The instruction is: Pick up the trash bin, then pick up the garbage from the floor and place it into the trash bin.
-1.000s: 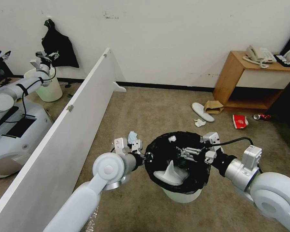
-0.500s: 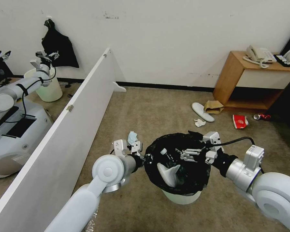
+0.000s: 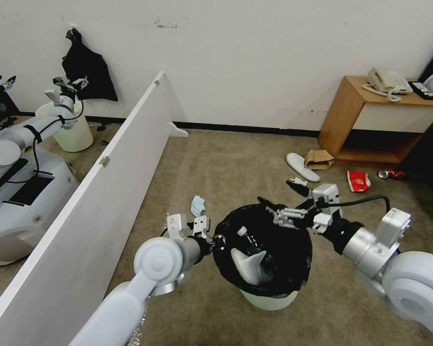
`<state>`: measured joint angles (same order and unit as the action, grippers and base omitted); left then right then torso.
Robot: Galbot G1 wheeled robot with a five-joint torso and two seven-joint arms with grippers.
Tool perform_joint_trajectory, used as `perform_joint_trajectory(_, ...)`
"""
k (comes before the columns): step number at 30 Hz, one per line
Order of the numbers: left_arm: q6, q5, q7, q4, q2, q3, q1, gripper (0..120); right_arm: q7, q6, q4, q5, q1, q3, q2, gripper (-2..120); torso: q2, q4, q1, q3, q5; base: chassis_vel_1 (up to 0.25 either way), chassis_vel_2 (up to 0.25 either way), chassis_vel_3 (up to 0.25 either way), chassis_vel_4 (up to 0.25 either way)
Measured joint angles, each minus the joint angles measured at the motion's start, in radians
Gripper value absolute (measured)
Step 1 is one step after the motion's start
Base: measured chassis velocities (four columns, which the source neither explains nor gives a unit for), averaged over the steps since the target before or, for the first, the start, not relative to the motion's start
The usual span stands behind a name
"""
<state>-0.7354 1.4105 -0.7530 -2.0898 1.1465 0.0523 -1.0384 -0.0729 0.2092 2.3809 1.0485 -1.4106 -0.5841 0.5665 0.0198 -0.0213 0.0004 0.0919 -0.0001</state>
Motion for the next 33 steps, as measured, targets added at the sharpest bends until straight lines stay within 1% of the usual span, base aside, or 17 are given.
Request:
perform_joint_trajectory(1, 0.000, 0.000, 0.000, 0.000, 0.000, 0.000, 0.000, 2, 0.000, 0.000, 0.000, 0.000, 0.000, 0.000, 0.000, 100, 0.000, 0.0000, 0.000, 0.000, 0.0000, 0.000, 0.000, 0.000, 0.000)
perform_joint_trajectory(3, 0.000, -0.069, 0.041, -0.018, -0.012, 0.028, -0.049, 2, -0.018, -0.011, -0.007, -0.008, 0.000, -0.003, 0.019, 100, 0.000, 0.0000, 0.000, 0.000, 0.0000, 0.000, 0.000, 0.000, 0.000)
perform_joint_trajectory(6, 0.000, -0.089, 0.052, -0.023, -0.014, 0.036, -0.062, 2, -0.022, -0.013, -0.009, -0.012, -0.002, -0.003, 0.026, 100, 0.000, 0.0000, 0.000, 0.000, 0.0000, 0.000, 0.000, 0.000, 0.000)
perform_joint_trajectory(8, 0.003, -0.169, 0.091, -0.047, -0.017, 0.066, -0.117, 2, -0.036, -0.024, -0.020, -0.042, -0.017, -0.007, 0.069, 100, 0.000, -0.0003, 0.000, 0.000, 0.0001, 0.000, 0.000, 0.000, 0.000)
perform_joint_trajectory(9, 0.003, -0.169, 0.091, -0.047, -0.017, 0.066, -0.117, 2, -0.036, -0.024, -0.020, -0.042, -0.017, -0.007, 0.069, 100, 0.000, -0.0003, 0.000, 0.000, 0.0001, 0.000, 0.000, 0.000, 0.000)
perform_joint_trajectory(11, 0.010, -0.249, 0.122, -0.069, -0.005, 0.091, -0.165, 2, -0.038, -0.037, -0.039, -0.092, -0.032, -0.007, 0.100, 100, 0.000, -0.0004, 0.000, 0.000, 0.0001, 0.000, 0.000, 0.000, 0.000)
perform_joint_trajectory(13, 0.010, -0.249, 0.122, -0.069, -0.005, 0.091, -0.165, 2, -0.038, -0.037, -0.039, -0.092, -0.032, -0.007, 0.100, 100, 0.000, -0.0004, 0.000, 0.000, 0.0001, 0.000, 0.000, 0.000, 0.000)
perform_joint_trajectory(14, 0.018, -0.315, 0.158, -0.081, 0.006, 0.108, -0.199, 2, -0.036, -0.042, -0.051, -0.121, -0.036, -0.005, 0.120, 100, 0.000, -0.0003, 0.000, 0.000, 0.0001, 0.000, 0.000, 0.000, 0.000)
perform_joint_trajectory(15, 0.042, -0.444, 0.231, -0.105, 0.023, 0.149, -0.275, 2, -0.019, -0.054, -0.070, -0.184, -0.042, 0.002, 0.167, 100, 0.000, -0.0002, 0.000, 0.000, 0.0001, 0.000, 0.000, 0.000, 0.000)
perform_joint_trajectory(16, 0.060, -0.512, 0.271, -0.118, 0.030, 0.171, -0.316, 2, -0.006, -0.060, -0.078, -0.218, -0.049, 0.002, 0.189, 100, 0.000, -0.0001, 0.000, 0.000, 0.0001, 0.000, 0.000, 0.000, 0.000)
perform_joint_trajectory(19, 0.077, -0.574, 0.308, -0.131, 0.038, 0.196, -0.351, 2, 0.006, -0.066, -0.086, -0.253, -0.058, 0.002, 0.212, 100, 0.000, 0.0000, 0.000, 0.000, 0.0000, 0.000, 0.000, 0.000, 0.000)
perform_joint_trajectory(20, 0.102, -0.643, 0.343, -0.153, 0.054, 0.235, -0.396, 2, 0.021, -0.076, -0.096, -0.300, -0.070, 0.002, 0.243, 100, 0.000, -0.0001, 0.000, 0.000, 0.0002, 0.000, 0.000, 0.000, 0.000)
perform_joint_trajectory(21, 0.102, -0.643, 0.343, -0.153, 0.054, 0.235, -0.396, 2, 0.021, -0.076, -0.096, -0.300, -0.070, 0.002, 0.243, 100, 0.000, -0.0001, 0.000, 0.000, 0.0002, 0.000, 0.000, 0.000, 0.000)
perform_joint_trajectory(23, 0.125, -0.717, 0.380, -0.188, 0.083, 0.290, -0.454, 2, 0.043, -0.091, -0.108, -0.360, -0.085, 0.004, 0.278, 100, 0.000, -0.0003, 0.000, 0.000, 0.0000, 0.000, 0.000, 0.000, 0.000)
perform_joint_trajectory(25, 0.130, -0.734, 0.388, -0.196, 0.090, 0.302, -0.466, 2, 0.046, -0.095, -0.111, -0.373, -0.087, 0.005, 0.283, 100, 0.000, -0.0002, 0.000, 0.000, 0.0001, 0.000, 0.000, 0.000, 0.000)
perform_joint_trajectory(27, 0.143, -0.777, 0.413, -0.222, 0.114, 0.337, -0.503, 2, 0.054, -0.103, -0.116, -0.415, -0.092, 0.005, 0.302, 100, 0.000, -0.0001, 0.000, 0.000, 0.0002, 0.000, 0.000, 0.000, 0.000)
perform_joint_trajectory(33, 0.168, -0.849, 0.455, -0.241, 0.131, 0.376, -0.539, 2, 0.068, -0.116, -0.122, -0.475, -0.109, 0.004, 0.334, 100, 0.000, -0.0004, 0.000, 0.000, 0.0000, 0.000, 0.000, 0.000, 0.000)
